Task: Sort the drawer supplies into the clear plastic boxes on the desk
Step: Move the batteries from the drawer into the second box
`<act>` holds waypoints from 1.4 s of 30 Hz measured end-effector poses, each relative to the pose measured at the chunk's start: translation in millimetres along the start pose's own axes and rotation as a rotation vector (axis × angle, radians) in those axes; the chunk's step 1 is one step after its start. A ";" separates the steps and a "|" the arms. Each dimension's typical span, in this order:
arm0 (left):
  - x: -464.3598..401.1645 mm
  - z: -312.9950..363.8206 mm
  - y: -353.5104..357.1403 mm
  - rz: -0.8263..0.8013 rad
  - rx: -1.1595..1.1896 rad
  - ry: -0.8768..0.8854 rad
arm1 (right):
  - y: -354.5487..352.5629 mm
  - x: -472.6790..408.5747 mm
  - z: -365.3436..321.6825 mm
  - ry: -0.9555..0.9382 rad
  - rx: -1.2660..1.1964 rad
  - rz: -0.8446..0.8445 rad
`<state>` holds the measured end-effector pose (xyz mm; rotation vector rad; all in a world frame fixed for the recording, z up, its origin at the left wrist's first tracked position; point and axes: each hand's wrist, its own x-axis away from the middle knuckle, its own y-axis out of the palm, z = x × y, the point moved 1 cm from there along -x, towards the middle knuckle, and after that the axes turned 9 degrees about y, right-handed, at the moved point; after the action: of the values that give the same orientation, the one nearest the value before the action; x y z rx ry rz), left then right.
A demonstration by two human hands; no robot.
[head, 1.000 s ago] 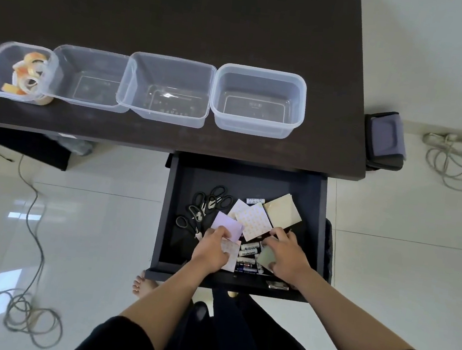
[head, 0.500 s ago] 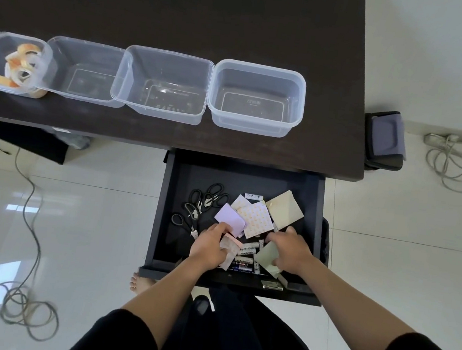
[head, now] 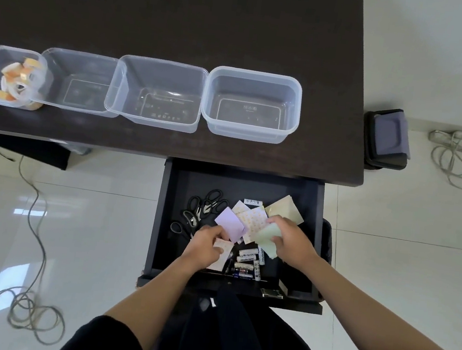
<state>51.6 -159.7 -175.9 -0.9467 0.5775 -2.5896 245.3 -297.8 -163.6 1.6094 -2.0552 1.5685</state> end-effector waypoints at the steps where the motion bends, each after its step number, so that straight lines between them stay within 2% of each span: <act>1: 0.8 -0.2 -6.6 0.031 0.009 -0.008 | -2.8 -5.3 -4.1 0.007 -0.032 0.027; 5: 1.7 -3.9 -35.4 0.129 0.026 -0.075 | -12.0 -29.0 -20.4 0.034 -0.184 0.141; 10: -8.3 -7.6 -61.8 0.232 -0.088 -0.091 | -23.9 -51.6 -31.1 0.098 -0.263 0.270; 15: -16.6 -1.4 -60.9 0.351 -0.158 -0.069 | -25.5 -43.4 -26.7 0.056 -0.192 0.349; 18: -22.3 11.8 -49.2 0.294 -0.204 0.029 | -15.4 -31.2 -17.4 0.071 -0.150 0.363; 21: -29.2 27.2 -31.7 0.112 -0.295 0.099 | -2.6 -17.3 -11.6 0.166 -0.219 0.373; 27: -45.2 46.3 2.3 -0.095 -0.529 0.084 | 26.1 5.0 -9.1 0.356 -0.360 0.398; 33: -52.0 46.7 22.1 -0.064 -0.604 0.011 | 40.9 12.5 -7.1 0.537 -0.450 0.336; 42: -51.2 37.6 17.0 0.057 -0.522 0.044 | 33.2 3.9 5.3 0.458 -0.367 0.248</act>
<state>116.7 -162.3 -185.2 -0.9991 1.3143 -2.4545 220.9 -307.2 -185.0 0.8103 -2.1636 1.3534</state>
